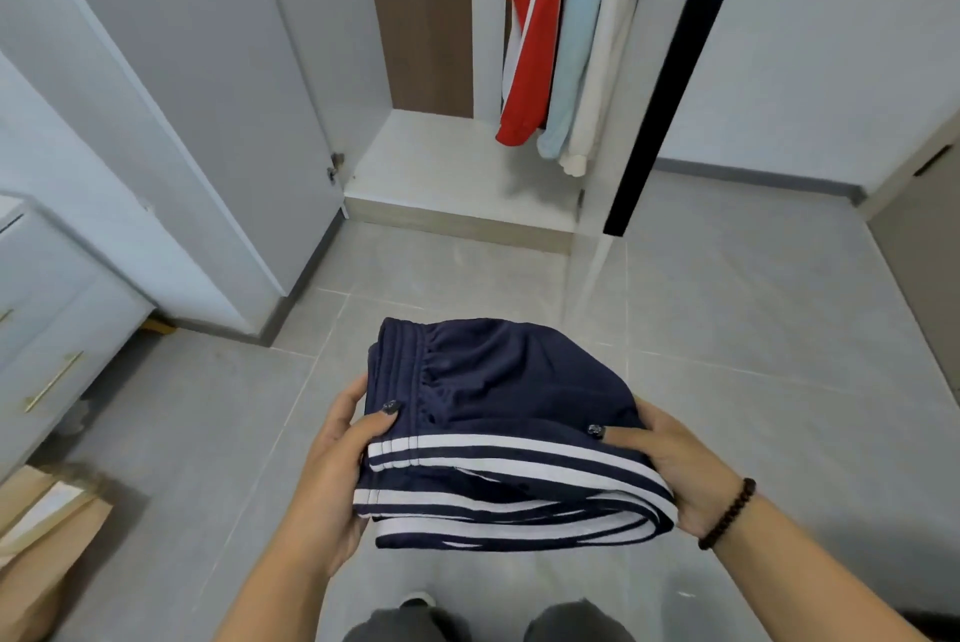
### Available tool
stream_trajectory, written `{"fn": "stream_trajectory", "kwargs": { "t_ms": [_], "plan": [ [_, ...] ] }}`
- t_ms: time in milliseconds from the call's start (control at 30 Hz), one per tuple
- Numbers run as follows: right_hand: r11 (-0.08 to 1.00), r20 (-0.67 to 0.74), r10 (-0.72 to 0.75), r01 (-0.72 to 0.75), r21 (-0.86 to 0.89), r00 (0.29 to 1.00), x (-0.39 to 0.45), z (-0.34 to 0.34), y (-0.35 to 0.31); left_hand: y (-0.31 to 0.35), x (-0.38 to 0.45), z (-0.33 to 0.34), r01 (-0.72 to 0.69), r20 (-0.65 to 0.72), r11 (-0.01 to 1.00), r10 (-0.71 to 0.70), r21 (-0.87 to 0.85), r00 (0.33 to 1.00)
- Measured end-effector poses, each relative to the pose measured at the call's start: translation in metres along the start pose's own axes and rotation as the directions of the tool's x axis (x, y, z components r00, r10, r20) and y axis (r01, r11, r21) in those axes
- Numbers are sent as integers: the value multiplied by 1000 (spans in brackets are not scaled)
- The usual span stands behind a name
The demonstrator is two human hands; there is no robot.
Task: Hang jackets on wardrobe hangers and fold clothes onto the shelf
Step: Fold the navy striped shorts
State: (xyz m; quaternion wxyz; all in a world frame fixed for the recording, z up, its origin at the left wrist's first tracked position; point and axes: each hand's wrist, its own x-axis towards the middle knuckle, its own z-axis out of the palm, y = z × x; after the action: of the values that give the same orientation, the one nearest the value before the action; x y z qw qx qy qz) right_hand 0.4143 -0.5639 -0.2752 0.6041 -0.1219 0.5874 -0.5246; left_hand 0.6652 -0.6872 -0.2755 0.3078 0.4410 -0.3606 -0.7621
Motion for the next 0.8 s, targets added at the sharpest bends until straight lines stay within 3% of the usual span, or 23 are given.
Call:
{"fn": "stream_trajectory", "kwargs": {
  "t_ms": [167, 500, 800],
  "plan": [
    [999, 45, -45, 46, -25, 998, -14, 51, -102, 109, -15, 20, -65, -4, 998, 65, 8, 998],
    [987, 116, -159, 161, -4, 980, -119, 141, -300, 335, -94, 88, -197, 57, 979, 194, 57, 979],
    [965, 107, -261, 257, 45, 959, -175, 208, -408, 471, -131, 114, -332, 135, 936, 316, 119, 939]
  ]
}}
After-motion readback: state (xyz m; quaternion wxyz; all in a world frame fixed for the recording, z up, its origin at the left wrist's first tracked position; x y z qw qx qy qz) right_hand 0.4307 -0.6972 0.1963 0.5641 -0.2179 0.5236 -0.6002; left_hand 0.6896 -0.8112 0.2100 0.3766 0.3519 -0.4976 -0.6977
